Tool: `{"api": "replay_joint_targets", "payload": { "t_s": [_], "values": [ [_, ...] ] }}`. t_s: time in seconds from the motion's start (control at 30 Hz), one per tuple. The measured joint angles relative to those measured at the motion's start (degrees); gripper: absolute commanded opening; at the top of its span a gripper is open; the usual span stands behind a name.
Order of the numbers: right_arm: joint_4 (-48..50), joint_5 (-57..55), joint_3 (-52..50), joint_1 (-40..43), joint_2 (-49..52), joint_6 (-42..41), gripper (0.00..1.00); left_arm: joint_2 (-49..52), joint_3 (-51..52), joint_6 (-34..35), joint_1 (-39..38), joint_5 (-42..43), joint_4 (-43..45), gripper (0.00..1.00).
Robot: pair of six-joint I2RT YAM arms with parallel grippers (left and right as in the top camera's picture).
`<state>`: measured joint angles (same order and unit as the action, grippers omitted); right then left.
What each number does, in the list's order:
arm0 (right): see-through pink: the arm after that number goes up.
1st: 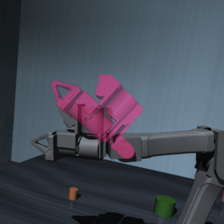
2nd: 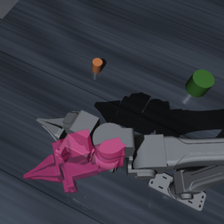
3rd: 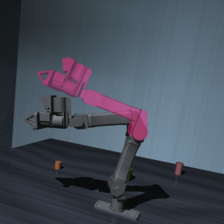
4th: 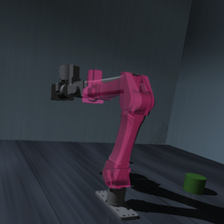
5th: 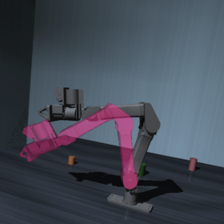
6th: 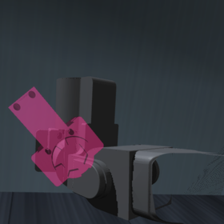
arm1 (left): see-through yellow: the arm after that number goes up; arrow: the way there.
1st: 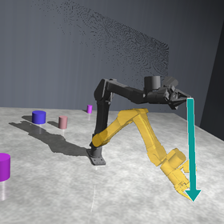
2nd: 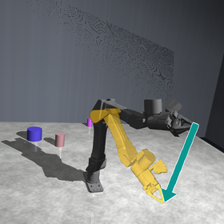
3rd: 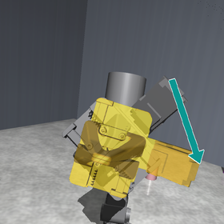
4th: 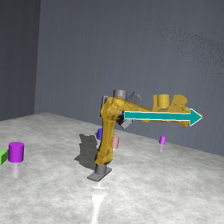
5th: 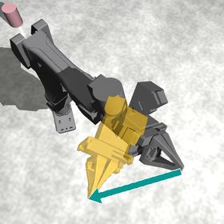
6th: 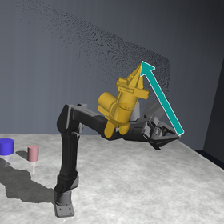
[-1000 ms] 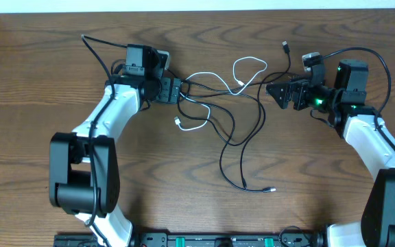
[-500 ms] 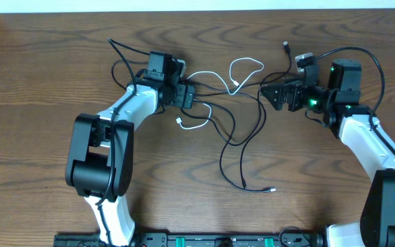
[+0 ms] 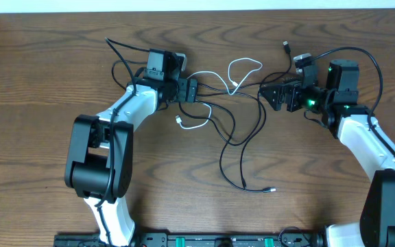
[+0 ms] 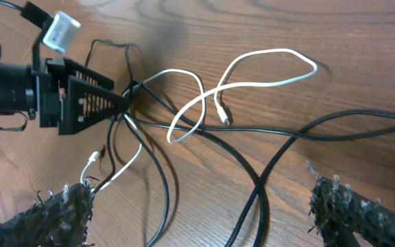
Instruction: Untangle cables
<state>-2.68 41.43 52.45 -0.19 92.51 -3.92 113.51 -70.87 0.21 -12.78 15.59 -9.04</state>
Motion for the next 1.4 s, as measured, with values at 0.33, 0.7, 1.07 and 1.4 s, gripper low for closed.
{"api": "replay_joint_targets", "payload": {
  "t_s": [0.33, 0.7, 1.07, 1.4],
  "values": [
    [-0.3, -1.6, 0.0, 0.0, 0.0, 0.0, 0.99, 0.0, 0.0, 4.7, 2.5, -2.7, 2.6, 0.96],
    [-0.3, -2.4, 0.0, 0.0, 0.0, 0.0, 0.99, 0.0, 0.0, 6.0, 2.1, -6.6, 2.0, 0.96],
    [-0.3, -2.4, 0.0, 0.0, 0.0, 0.0, 0.99, 1.5, 0.0, 6.2, 1.6, -7.0, -0.7, 0.84],
    [-0.6, -2.4, 0.0, 0.0, 0.0, 0.0, 0.99, 1.5, 0.0, 6.4, 1.6, -7.0, -3.0, 0.76]
  ]
}}
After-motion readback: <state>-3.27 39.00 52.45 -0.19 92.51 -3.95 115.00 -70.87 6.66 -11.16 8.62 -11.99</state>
